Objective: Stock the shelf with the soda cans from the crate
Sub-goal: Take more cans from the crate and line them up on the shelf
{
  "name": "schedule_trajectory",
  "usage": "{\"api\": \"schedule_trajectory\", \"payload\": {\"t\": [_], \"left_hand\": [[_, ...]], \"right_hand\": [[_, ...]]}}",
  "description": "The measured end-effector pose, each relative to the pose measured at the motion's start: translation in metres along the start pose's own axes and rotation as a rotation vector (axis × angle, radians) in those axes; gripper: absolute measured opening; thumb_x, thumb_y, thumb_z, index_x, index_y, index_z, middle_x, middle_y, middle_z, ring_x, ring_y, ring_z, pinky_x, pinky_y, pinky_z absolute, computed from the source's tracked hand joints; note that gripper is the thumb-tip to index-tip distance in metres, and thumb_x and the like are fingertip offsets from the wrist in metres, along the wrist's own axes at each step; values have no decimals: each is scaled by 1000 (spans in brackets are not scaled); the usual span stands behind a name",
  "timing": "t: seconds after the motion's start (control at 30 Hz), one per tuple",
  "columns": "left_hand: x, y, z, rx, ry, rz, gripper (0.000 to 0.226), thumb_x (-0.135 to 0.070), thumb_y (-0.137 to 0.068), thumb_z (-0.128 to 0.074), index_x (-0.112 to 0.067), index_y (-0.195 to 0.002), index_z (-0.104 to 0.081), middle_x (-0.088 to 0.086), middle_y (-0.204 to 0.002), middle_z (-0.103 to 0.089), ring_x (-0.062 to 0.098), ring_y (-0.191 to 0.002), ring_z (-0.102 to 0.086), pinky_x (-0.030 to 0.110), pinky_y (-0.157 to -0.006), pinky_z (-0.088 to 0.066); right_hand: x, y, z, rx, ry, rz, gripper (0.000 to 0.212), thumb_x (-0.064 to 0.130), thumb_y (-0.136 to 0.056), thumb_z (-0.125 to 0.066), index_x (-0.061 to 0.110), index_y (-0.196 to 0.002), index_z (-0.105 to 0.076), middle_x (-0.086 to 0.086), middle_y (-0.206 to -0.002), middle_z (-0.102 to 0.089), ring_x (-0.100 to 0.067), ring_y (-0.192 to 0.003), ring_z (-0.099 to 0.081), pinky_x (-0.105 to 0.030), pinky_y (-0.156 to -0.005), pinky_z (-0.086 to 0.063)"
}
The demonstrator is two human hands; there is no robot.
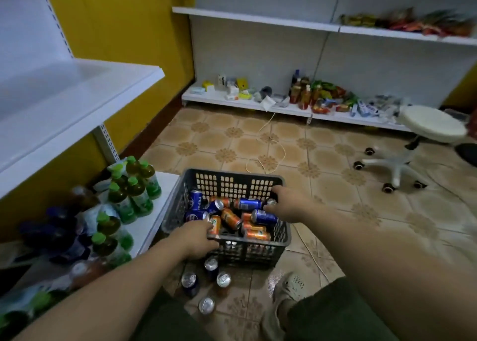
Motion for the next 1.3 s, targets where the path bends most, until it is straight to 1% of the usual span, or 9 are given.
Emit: {"api": "schedule_trajectory", "payload": {"t": [0.17,0.33,0.43,0.67,0.83,0.9,1.07,1.2,1.3], "left_hand": [[15,-66,-26,84,24,-10,61,-50,-83,-60,-27,-137,-47,1,-136,-53,20,-120,-52,39,-97,-46],[36,-146,-50,102,61,8,56,-47,-85,-60,-23,-134,-50,3,-136,-52,22,-119,-51,40,-98,-45],[50,-197,-66,123,91,40,56,-46,-88,-57,-22,-138,-47,3,-141,-48,23,-124,-48,38,-101,-42],[85,-299,-121,250,92,26,54,-44,-86,-59,-19,-133,-51,6,-126,-58,25,-112,-55,41,-94,-47],[102,-338,-154,340,-2,-56,53,-43,-82,-64,-21,-128,-52,4,-131,-54,26,-114,-52,42,-94,-46],[109,-345,-165,362,16,-52,57,-43,-80,-67,-22,-130,-51,5,-130,-53,26,-115,-51,43,-95,-46],[111,-338,-169,360,126,-33,58,-38,-80,-71,-23,-132,-51,4,-130,-55,24,-114,-54,42,-97,-46],[98,-314,-137,275,232,-28,66,-32,-81,-72,-20,-140,-44,4,-136,-52,24,-118,-53,40,-98,-45],[83,-278,-97,191,326,-64,65,-28,-77,-75,-24,-135,-45,2,-128,-58,20,-110,-57,40,-95,-48]], "right_hand": [[-21,-62,-40,76,18,-38,56,46,-92,-56,20,-140,-42,-7,-122,-59,-19,-94,-53,-30,-79,-45],[-29,-146,-95,225,-65,-64,47,40,-95,-54,18,-136,-45,-9,-120,-59,-21,-101,-56,-33,-88,-46],[-31,-193,-137,329,-87,-53,42,40,-95,-55,19,-130,-49,-7,-114,-60,-21,-99,-56,-33,-87,-44],[-26,-285,-239,484,-34,-5,48,43,-94,-55,16,-133,-48,-11,-128,-58,-28,-114,-56,-33,-90,-45],[-1,-318,-296,656,-13,61,46,37,-101,-48,12,-140,-46,-12,-142,-49,-28,-126,-48,-29,-98,-37],[4,-322,-316,716,-46,26,52,46,-97,-52,18,-141,-47,-8,-144,-48,-27,-125,-48,-31,-102,-37],[4,-318,-309,579,-90,-54,48,40,-91,-58,14,-131,-49,-11,-130,-57,-28,-115,-56,-35,-94,-46],[8,-297,-258,394,-248,-88,70,53,-80,-64,20,-137,-40,-8,-122,-59,-27,-105,-57,-32,-78,-46],[23,-268,-202,257,-366,-33,72,49,-76,-68,24,-138,-41,-4,-122,-56,-22,-102,-54,-33,-82,-48]]}}
Point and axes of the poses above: each hand's wrist, its own y-axis away from the middle knuckle, its own z-axis out of the back of the hand, x = y × z, the point moved 4 cm from there along -y, towards the middle knuckle
